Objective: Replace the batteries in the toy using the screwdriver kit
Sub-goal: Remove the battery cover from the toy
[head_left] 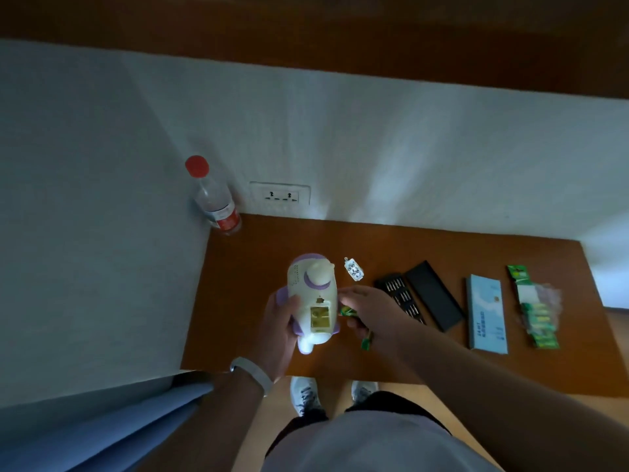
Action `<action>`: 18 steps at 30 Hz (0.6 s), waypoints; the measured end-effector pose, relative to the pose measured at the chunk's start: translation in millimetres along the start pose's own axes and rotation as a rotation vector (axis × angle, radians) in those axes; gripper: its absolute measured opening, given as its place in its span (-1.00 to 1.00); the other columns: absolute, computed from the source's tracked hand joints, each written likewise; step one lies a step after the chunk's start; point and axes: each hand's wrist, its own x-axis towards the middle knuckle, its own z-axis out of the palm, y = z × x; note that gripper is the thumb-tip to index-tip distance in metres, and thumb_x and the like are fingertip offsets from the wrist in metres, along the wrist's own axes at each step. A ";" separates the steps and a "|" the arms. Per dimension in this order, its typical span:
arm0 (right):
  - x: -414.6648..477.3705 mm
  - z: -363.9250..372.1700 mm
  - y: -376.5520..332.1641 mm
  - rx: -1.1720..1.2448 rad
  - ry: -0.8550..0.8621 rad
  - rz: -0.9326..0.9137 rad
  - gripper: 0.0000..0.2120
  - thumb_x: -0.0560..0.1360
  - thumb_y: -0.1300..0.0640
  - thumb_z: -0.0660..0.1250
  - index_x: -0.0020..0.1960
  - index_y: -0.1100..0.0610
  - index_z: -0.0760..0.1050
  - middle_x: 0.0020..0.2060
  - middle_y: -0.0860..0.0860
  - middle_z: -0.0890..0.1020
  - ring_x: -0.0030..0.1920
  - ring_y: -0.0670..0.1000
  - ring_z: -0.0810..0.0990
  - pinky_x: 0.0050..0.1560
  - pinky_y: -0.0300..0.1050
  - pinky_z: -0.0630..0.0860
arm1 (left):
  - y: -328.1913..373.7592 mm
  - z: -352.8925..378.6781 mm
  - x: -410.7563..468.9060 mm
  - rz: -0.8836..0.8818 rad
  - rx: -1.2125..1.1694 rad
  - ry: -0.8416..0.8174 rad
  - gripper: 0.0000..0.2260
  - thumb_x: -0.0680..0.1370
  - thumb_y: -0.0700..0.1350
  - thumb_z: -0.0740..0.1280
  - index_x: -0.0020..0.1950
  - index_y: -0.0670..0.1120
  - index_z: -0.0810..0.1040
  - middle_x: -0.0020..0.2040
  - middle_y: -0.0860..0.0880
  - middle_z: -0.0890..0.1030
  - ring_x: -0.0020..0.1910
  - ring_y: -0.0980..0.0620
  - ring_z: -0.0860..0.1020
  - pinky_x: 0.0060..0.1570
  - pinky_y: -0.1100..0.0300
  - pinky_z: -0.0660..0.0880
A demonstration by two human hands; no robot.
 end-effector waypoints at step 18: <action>-1.5 1.3 -2.8 -0.190 0.082 -0.103 -0.88 0.60 0.16 0.30 0.08 0.08 0.60 -0.36 0.06 0.51 -0.54 -0.13 0.42 -0.55 -0.27 0.36 | -12.9 -27.1 7.5 0.008 0.157 -0.020 -0.45 0.46 -0.07 0.48 0.42 0.03 0.42 0.28 -0.06 0.63 0.24 -0.11 0.61 0.20 -0.15 0.56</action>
